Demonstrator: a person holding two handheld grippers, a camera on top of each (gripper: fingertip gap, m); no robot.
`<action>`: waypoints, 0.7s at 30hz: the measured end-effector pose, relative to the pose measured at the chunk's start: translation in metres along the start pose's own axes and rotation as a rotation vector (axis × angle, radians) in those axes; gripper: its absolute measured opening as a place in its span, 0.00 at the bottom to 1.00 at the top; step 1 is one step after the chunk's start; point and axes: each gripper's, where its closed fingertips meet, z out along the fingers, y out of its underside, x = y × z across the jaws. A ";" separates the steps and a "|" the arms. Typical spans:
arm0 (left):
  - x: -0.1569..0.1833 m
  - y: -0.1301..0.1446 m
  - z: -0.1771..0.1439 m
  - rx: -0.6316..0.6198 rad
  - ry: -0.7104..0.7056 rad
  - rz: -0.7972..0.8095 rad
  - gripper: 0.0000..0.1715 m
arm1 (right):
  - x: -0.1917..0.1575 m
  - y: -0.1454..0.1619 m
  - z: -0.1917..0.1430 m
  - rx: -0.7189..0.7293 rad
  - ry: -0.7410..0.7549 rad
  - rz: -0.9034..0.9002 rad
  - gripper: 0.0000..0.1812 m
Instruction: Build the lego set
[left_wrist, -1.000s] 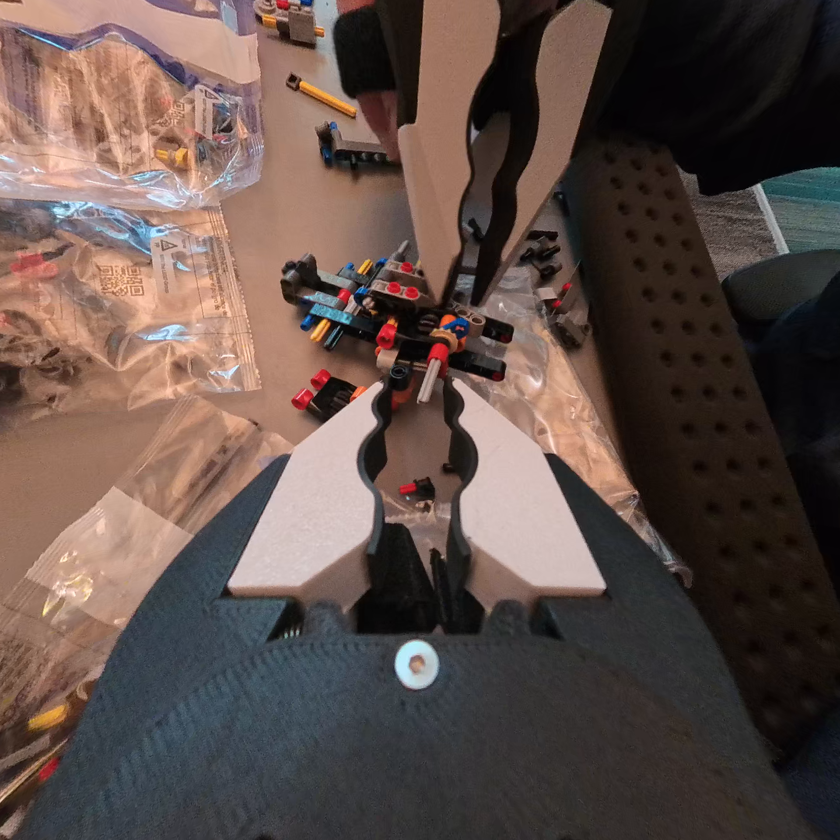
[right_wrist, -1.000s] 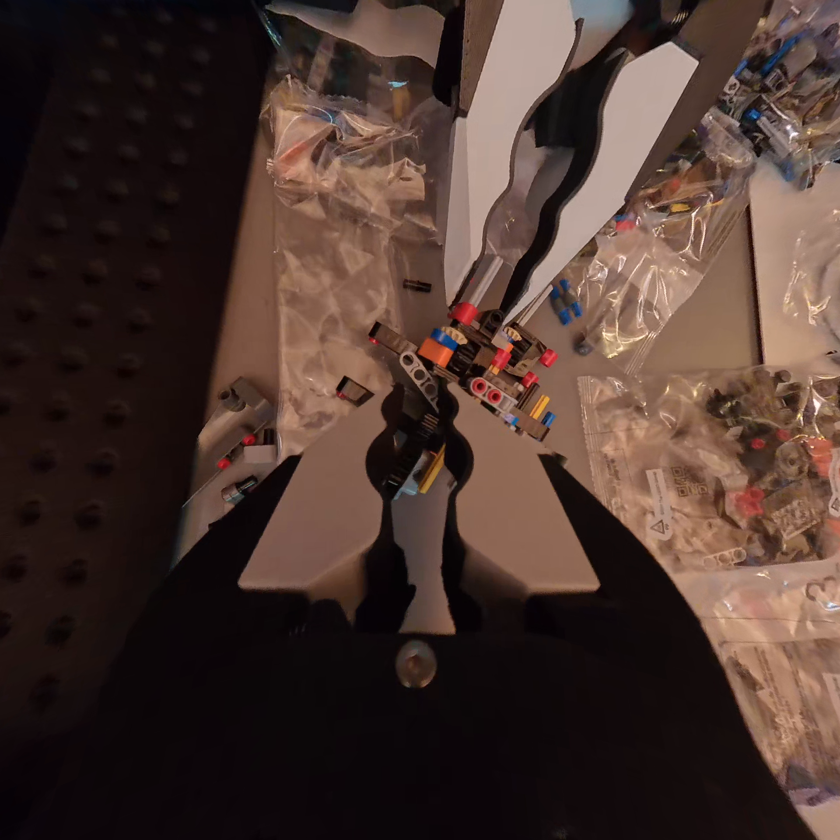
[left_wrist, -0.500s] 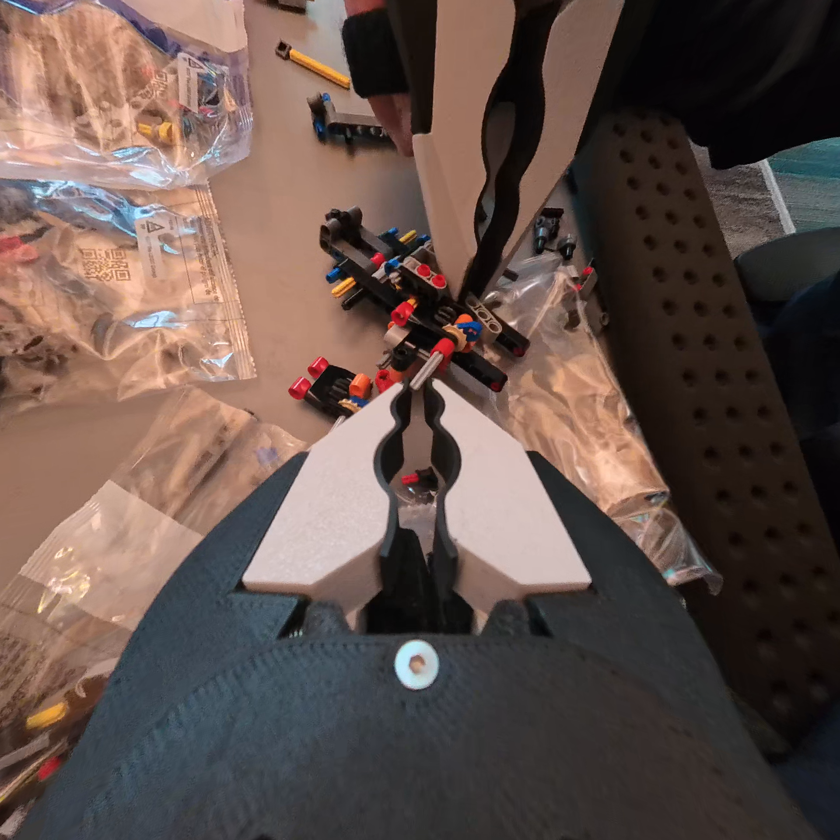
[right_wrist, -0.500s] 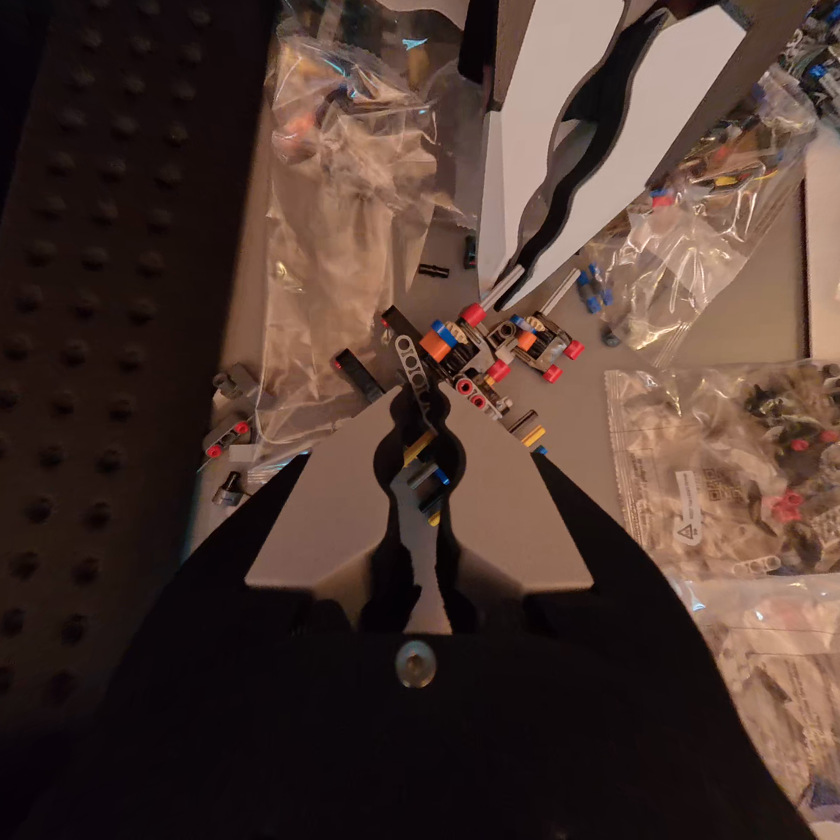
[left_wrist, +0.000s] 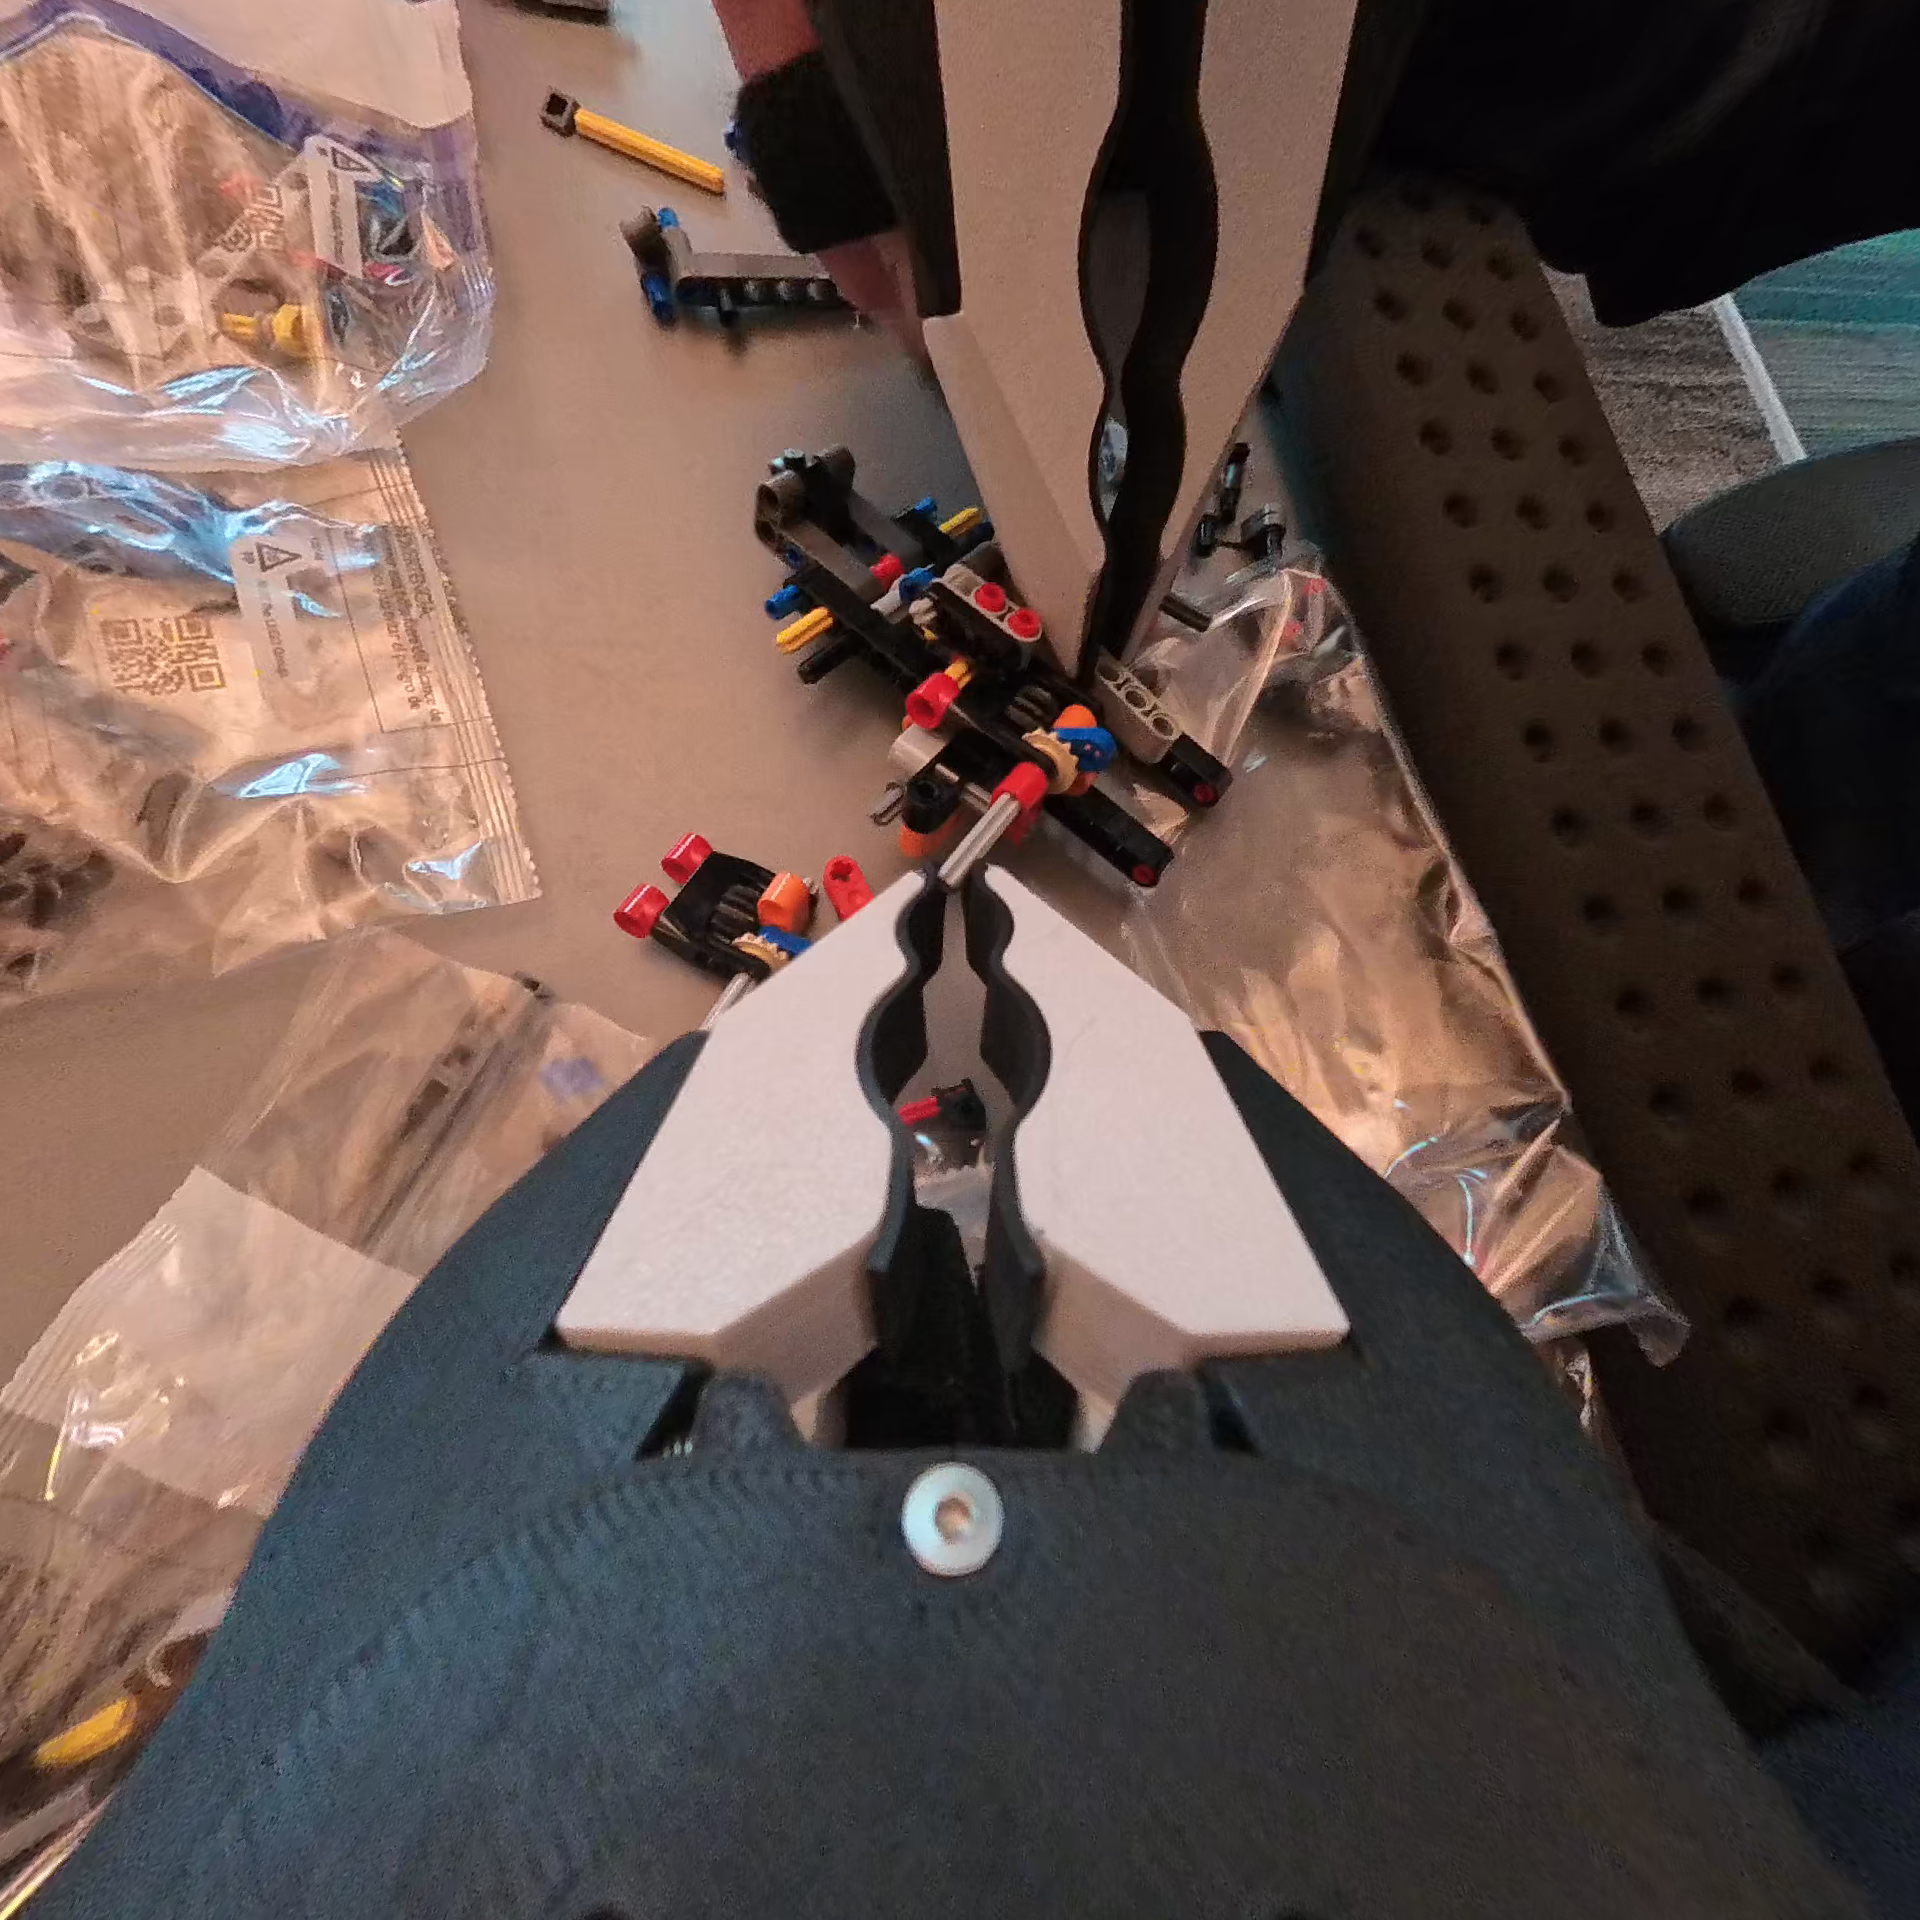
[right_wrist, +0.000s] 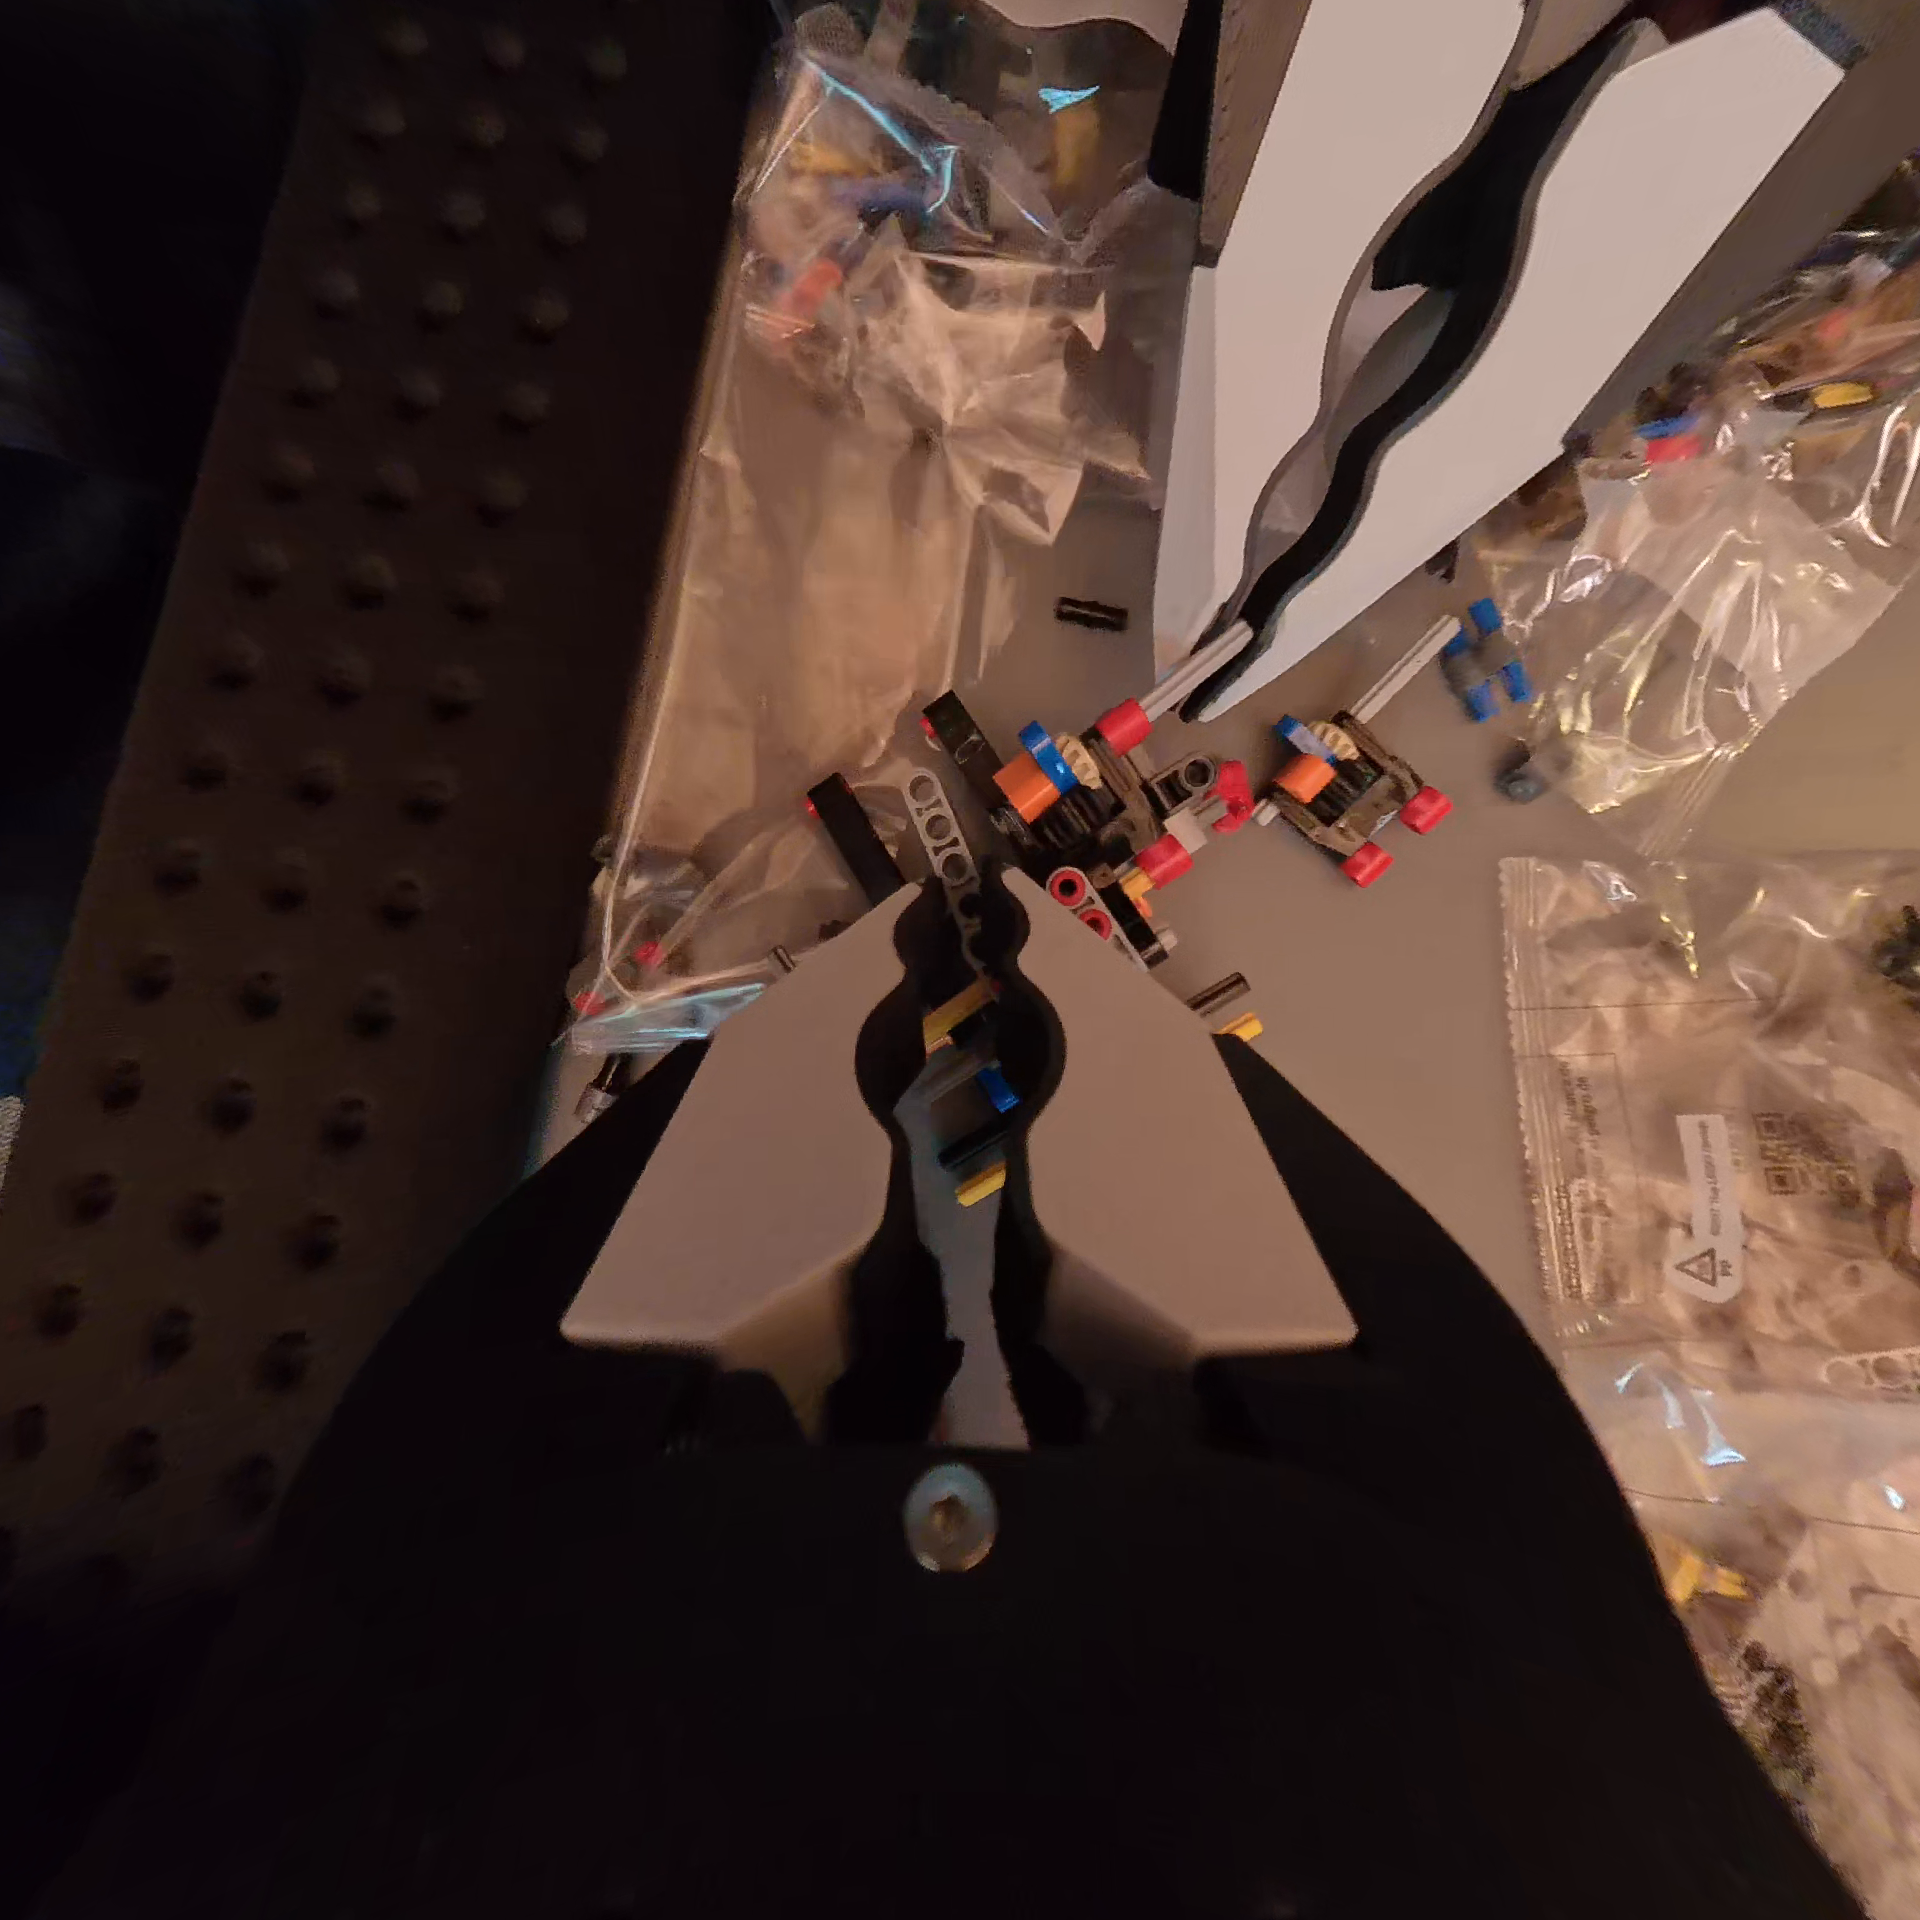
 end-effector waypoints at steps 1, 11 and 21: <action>0.001 0.000 0.001 -0.002 0.000 0.008 0.02 | -0.002 0.000 0.000 -0.002 -0.007 -0.001 0.02; -0.005 0.002 -0.002 0.009 -0.007 -0.028 0.00 | -0.008 0.009 -0.007 -0.012 -0.067 0.030 0.02; -0.009 -0.004 0.019 -0.023 -0.021 -0.020 0.18 | -0.009 0.007 -0.003 -0.007 -0.075 0.016 0.02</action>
